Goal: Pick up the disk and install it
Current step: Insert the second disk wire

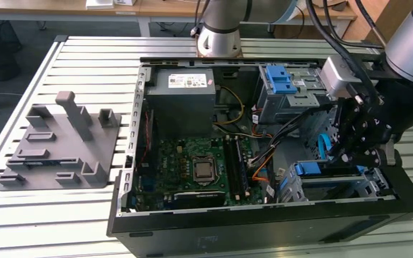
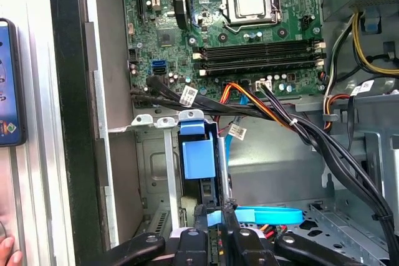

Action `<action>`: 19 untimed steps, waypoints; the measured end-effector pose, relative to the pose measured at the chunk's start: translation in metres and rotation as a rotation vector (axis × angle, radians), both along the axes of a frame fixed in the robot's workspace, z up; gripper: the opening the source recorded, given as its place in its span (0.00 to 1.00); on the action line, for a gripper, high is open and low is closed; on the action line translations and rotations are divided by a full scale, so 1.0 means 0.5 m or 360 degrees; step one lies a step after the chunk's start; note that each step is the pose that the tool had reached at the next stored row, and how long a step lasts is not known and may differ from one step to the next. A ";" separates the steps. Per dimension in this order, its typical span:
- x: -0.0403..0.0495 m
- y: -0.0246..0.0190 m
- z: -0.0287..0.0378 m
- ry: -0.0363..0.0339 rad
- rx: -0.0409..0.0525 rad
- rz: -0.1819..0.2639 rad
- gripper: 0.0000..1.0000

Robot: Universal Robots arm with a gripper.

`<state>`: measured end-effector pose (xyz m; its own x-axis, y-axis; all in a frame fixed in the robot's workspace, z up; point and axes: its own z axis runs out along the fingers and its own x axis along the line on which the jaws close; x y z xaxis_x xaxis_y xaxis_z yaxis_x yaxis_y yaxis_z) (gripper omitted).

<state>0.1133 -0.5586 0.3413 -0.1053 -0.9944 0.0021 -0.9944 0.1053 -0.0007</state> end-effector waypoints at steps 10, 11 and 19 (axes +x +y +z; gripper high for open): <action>0.000 -0.0001 -0.003 0.0000 0.0000 0.0000 0.15; 0.000 -0.0002 -0.004 0.0000 0.0000 0.0000 0.15; 0.009 -0.0003 -0.015 0.0001 0.0002 0.0000 0.15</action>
